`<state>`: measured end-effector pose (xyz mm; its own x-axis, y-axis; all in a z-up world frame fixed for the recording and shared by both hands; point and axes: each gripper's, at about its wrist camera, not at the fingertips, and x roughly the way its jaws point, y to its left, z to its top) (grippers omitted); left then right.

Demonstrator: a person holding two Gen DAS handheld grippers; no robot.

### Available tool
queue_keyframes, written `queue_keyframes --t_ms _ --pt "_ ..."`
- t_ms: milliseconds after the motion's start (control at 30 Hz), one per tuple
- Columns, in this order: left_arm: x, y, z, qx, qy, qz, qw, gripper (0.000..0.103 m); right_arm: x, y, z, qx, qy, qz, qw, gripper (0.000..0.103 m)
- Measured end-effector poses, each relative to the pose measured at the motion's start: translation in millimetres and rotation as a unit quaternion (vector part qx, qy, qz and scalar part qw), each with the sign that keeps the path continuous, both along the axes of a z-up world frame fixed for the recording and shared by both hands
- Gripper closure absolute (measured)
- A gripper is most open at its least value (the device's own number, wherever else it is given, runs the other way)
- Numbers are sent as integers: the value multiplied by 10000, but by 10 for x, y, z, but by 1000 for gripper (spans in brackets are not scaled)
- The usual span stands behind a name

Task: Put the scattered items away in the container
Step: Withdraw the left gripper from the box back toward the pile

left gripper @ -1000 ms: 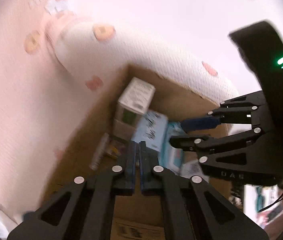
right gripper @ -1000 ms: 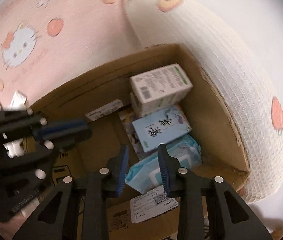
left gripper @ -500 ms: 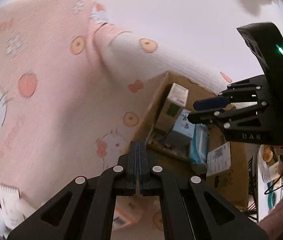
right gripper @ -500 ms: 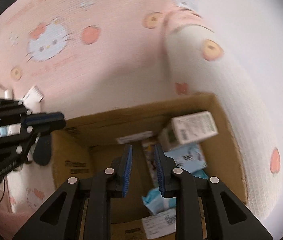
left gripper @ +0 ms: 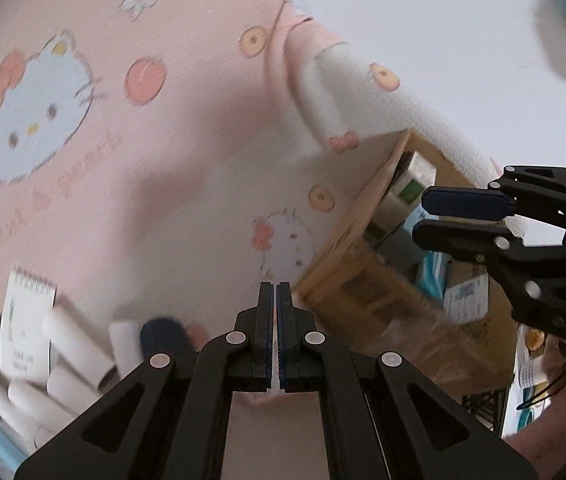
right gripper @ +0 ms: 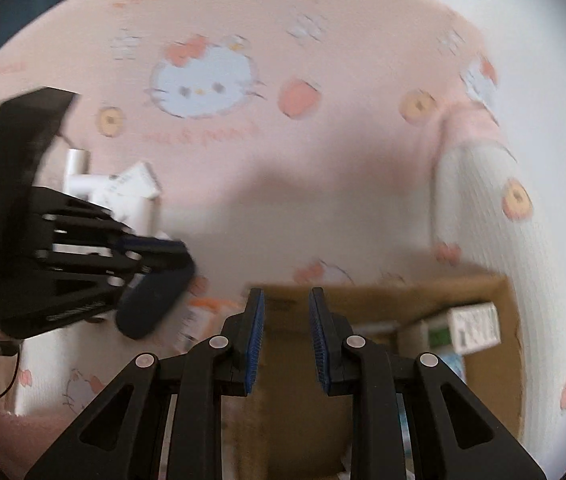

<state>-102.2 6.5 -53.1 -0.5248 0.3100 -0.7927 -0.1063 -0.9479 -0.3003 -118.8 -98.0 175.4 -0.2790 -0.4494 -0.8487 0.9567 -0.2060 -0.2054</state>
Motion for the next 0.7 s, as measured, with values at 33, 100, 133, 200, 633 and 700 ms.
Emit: queue_keyframes --t_ms 33,100,133,200,633,700 --pt "39 -31 -43 -7 -76 -14 10000 102 62 -11 -30 -2 -81 112 9999 83" --pt "98 -69 -143 -71 -267 -23 9996 102 146 -39 -134 100 -373 240 9990 83" --pt "116 -89 -231 -9 -421 8 9991 102 166 -42 -195 173 -520 234 9982 83" --pt "160 -140 -356 290 -654 39 9974 102 199 -21 -306 303 -736 171 9967 83" --pt "256 -207 -720 1121 -1332 268 9844 102 801 319 -931 774 881 596 9913 83" --pt "251 -216 -734 1336 -1376 309 9810 96 903 372 -1047 778 1347 742 9850 83"
